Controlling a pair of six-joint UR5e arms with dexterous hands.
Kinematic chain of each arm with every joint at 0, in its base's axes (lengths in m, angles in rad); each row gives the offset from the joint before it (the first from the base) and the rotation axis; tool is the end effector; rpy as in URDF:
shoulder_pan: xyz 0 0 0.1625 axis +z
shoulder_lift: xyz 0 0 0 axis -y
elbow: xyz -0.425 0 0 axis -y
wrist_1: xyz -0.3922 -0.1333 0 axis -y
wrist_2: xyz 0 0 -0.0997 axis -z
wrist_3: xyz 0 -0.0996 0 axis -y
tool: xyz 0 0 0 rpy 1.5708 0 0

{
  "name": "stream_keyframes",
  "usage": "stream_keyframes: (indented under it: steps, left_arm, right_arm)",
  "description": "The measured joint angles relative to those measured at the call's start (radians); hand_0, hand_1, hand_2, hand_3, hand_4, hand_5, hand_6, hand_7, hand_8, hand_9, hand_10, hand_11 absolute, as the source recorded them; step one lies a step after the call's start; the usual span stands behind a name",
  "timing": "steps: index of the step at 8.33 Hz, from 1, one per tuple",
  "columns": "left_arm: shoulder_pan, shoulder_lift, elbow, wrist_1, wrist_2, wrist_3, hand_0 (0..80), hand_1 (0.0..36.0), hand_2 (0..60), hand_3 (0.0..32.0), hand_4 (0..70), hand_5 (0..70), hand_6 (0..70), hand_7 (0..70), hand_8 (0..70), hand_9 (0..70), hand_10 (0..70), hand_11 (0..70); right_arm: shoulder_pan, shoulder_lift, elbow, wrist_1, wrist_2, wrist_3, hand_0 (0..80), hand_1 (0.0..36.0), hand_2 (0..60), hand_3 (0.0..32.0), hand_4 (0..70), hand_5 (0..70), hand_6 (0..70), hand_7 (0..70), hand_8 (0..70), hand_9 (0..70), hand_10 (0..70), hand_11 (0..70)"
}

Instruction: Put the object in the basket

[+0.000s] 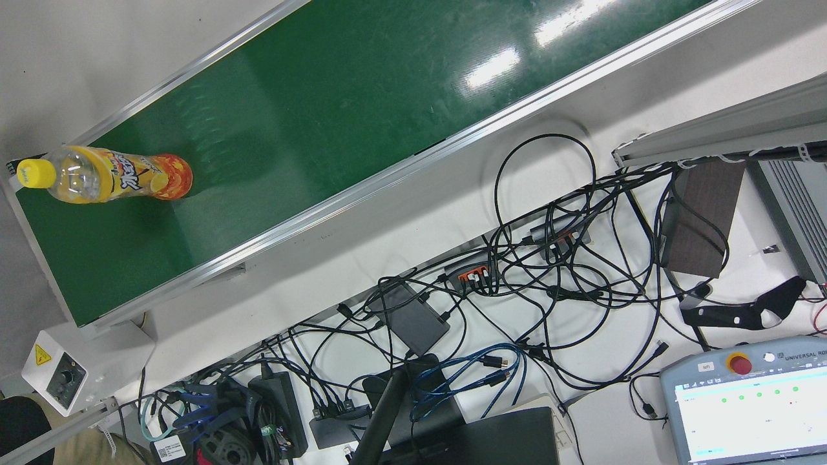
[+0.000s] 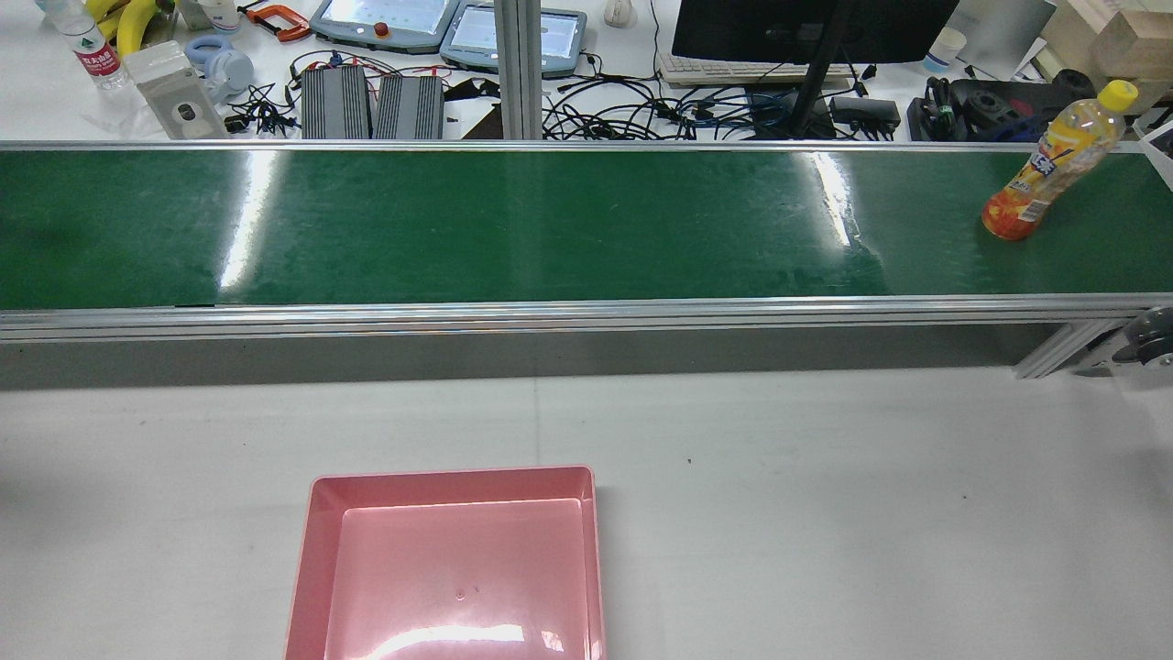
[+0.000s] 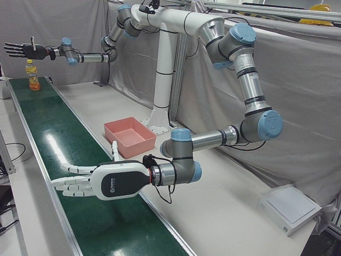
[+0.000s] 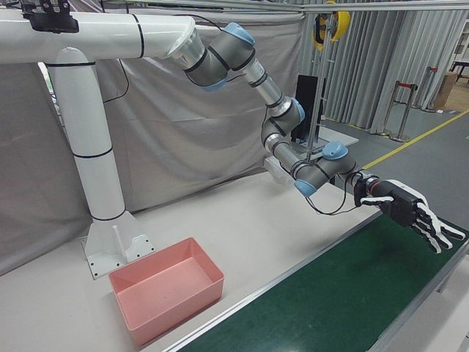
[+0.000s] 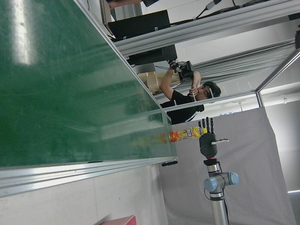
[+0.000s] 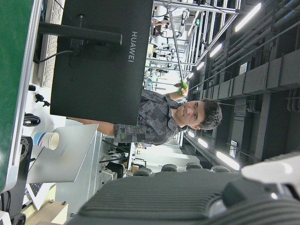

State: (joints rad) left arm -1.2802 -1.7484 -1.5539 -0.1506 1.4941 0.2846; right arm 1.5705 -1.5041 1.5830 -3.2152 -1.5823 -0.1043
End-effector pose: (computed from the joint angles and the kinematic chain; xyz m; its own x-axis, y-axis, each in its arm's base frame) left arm 0.0333 -0.6031 0.5825 -0.9615 -0.1247 -0.2448 0.1898 0.3422 -0.9202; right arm 0.1320 -0.5195 0.6548 -0.9945 0.0112 0.1042 -0.1041 0.0065 -0.9945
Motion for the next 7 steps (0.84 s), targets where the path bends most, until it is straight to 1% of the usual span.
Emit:
stream_keyframes:
  steps: [2,3,4,5,6,7]
  left_arm:
    - [0.026,-0.009,0.005,0.005,0.001,-0.001,49.4,7.6,0.0,0.0,18.1,19.3,0.0,0.0,6.5,10.3,7.6,12.0]
    - [0.030,-0.011,0.001,0.014,0.001,-0.003,49.3,7.6,0.0,0.0,17.9,18.4,0.0,0.0,6.4,10.5,7.7,12.1]
    - [0.031,-0.012,-0.003,0.024,0.001,-0.003,48.7,6.6,0.0,0.0,17.5,17.1,0.0,0.0,6.4,10.3,7.6,12.0]
    - [0.029,-0.013,-0.005,0.029,0.001,-0.004,47.9,2.9,0.0,0.0,17.0,15.2,0.0,0.0,7.0,11.1,7.3,11.3]
    - [0.026,-0.013,-0.006,0.031,0.000,-0.003,47.4,1.7,0.0,0.0,17.4,12.0,0.0,0.1,6.8,11.1,7.8,12.0]
    - [0.024,-0.014,-0.006,0.031,0.000,-0.003,47.6,2.0,0.0,0.0,18.1,11.4,0.0,0.4,7.2,11.8,8.0,12.3]
  right_arm:
    - [0.000,0.000,0.000,0.000,-0.001,0.000,0.0,0.0,0.0,0.0,0.0,0.0,0.0,0.0,0.0,0.0,0.0,0.0]
    - [0.000,0.000,0.000,0.000,-0.001,0.000,0.0,0.0,0.0,0.0,0.0,0.0,0.0,0.0,0.0,0.0,0.0,0.0]
    - [0.000,0.001,0.000,0.000,-0.001,0.000,0.0,0.0,0.0,0.0,0.0,0.0,0.0,0.0,0.0,0.0,0.0,0.0]
    - [0.000,0.000,0.000,0.000,-0.001,0.000,0.0,0.0,0.0,0.0,0.0,0.0,0.0,0.0,0.0,0.0,0.0,0.0]
    - [0.000,0.000,0.000,0.000,-0.001,0.000,0.0,0.0,0.0,0.0,0.0,0.0,0.0,0.0,0.0,0.0,0.0,0.0]
    - [0.000,0.000,0.000,0.000,-0.001,0.000,0.0,0.0,0.0,0.0,0.0,0.0,0.0,0.0,0.0,0.0,0.0,0.0]
